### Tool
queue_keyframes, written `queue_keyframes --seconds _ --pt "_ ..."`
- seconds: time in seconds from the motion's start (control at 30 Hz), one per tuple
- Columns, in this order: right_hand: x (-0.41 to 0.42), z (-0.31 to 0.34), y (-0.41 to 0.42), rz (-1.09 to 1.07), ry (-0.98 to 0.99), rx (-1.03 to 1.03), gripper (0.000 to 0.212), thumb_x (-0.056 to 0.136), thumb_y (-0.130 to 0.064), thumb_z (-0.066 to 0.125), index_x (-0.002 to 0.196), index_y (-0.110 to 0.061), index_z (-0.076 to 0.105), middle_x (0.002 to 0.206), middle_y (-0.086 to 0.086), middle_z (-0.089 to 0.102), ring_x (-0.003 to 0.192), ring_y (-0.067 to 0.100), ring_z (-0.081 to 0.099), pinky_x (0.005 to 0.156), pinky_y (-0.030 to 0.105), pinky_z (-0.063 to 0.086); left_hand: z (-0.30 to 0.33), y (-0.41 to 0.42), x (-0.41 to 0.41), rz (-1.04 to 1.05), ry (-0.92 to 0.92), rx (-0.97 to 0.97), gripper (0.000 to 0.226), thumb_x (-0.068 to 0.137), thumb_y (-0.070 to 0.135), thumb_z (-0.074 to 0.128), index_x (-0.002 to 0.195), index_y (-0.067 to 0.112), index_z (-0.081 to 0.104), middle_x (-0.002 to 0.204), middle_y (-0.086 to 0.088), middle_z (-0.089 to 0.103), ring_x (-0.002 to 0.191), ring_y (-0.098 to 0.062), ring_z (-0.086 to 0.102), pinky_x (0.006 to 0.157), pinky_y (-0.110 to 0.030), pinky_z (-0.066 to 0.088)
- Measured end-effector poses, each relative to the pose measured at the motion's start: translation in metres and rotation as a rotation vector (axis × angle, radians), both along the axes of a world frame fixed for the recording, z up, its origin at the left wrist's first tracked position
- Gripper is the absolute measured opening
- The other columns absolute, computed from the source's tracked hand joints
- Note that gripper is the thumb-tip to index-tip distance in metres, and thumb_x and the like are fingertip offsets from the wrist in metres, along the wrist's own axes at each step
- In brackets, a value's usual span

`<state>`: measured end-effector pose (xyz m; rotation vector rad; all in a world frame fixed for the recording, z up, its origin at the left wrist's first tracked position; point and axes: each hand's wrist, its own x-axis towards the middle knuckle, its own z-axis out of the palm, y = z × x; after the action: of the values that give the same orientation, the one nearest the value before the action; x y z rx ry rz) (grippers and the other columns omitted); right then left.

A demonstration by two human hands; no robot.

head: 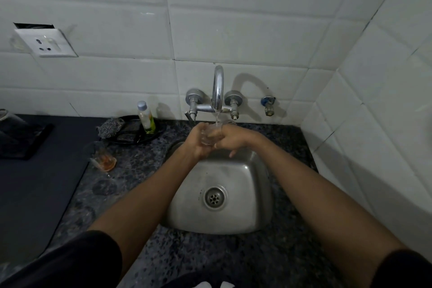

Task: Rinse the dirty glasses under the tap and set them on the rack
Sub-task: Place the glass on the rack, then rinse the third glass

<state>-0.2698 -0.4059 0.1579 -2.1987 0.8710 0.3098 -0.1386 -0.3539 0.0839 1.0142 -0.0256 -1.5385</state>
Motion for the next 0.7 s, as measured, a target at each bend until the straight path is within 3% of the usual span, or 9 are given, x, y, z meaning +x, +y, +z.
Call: queue_keyframes --seconds 0.1,0.17,0.2,0.3,0.43,0.5,0.6,0.7 --pt "-0.005 -0.001 0.004 0.251 0.156 -0.379 0.030 0.099 -0.014 0.063 0.129 -0.010 0.066 0.109 0.001 0.062 0.105 0.025 0.064 0.090 0.040 0.057 -0.003 -0.003 0.005 -0.043 -0.021 -0.009 0.027 0.091 0.025 0.049 0.101 0.005 0.064 0.097 -0.013 0.066 0.088 -0.026 0.063 0.084 -0.042 0.058" --pt "-0.006 -0.001 0.009 0.354 0.235 -0.668 0.033 0.100 -0.013 0.062 0.133 -0.012 0.064 0.121 0.004 0.063 0.116 0.027 0.063 0.094 0.040 0.051 -0.010 -0.010 0.011 -0.121 -0.112 0.010 0.030 0.096 0.025 0.050 0.111 0.004 0.065 0.109 -0.013 0.064 0.102 -0.027 0.059 0.112 -0.042 0.042" --pt "-0.006 -0.005 0.009 0.392 0.226 -0.748 0.037 0.100 -0.013 0.061 0.137 -0.015 0.062 0.131 0.004 0.062 0.121 0.026 0.062 0.096 0.040 0.051 -0.014 -0.012 0.013 -0.131 -0.140 0.023 0.032 0.100 0.026 0.049 0.114 0.003 0.064 0.111 -0.013 0.064 0.105 -0.027 0.059 0.117 -0.041 0.036" --pt "-0.001 -0.008 0.015 0.313 0.197 -0.763 0.038 0.097 -0.014 0.062 0.135 -0.016 0.062 0.136 0.007 0.060 0.122 0.028 0.061 0.098 0.043 0.054 -0.030 -0.020 0.016 -0.130 -0.204 0.050 0.026 0.098 0.022 0.047 0.112 0.005 0.061 0.105 -0.012 0.062 0.098 -0.025 0.060 0.102 -0.039 0.046" --pt "0.010 0.004 0.020 0.021 0.096 -0.501 0.019 0.092 -0.024 0.065 0.110 -0.018 0.066 0.110 0.006 0.065 0.110 0.027 0.065 0.085 0.038 0.048 -0.020 -0.016 0.011 -0.095 -0.091 0.055 0.022 0.096 0.018 0.046 0.105 0.006 0.062 0.094 -0.008 0.062 0.089 -0.021 0.062 0.083 -0.036 0.055" --pt "0.014 0.011 0.020 0.056 0.124 -0.482 0.009 0.096 -0.026 0.065 0.104 -0.021 0.064 0.101 0.000 0.058 0.106 0.022 0.064 0.084 0.037 0.047 -0.009 -0.010 0.006 -0.078 -0.044 0.053 0.031 0.099 0.021 0.039 0.109 0.005 0.064 0.095 -0.010 0.067 0.090 -0.023 0.065 0.080 -0.036 0.058" --pt "0.014 0.014 0.022 0.161 0.207 -0.574 0.013 0.099 -0.021 0.061 0.111 -0.018 0.065 0.102 0.001 0.057 0.110 0.024 0.064 0.089 0.040 0.049 -0.006 -0.007 0.005 -0.079 -0.024 0.069 0.048 0.103 0.031 0.031 0.121 0.002 0.065 0.108 -0.016 0.070 0.099 -0.029 0.067 0.086 -0.042 0.056" --pt "0.016 0.011 0.028 0.284 0.257 -0.774 0.024 0.103 -0.015 0.056 0.126 -0.012 0.064 0.122 0.008 0.066 0.120 0.027 0.062 0.101 0.039 0.048 -0.002 -0.008 0.008 -0.134 -0.025 0.053 0.043 0.104 0.031 0.040 0.097 0.004 0.072 0.090 -0.012 0.070 0.077 -0.025 0.069 0.067 -0.035 0.059"
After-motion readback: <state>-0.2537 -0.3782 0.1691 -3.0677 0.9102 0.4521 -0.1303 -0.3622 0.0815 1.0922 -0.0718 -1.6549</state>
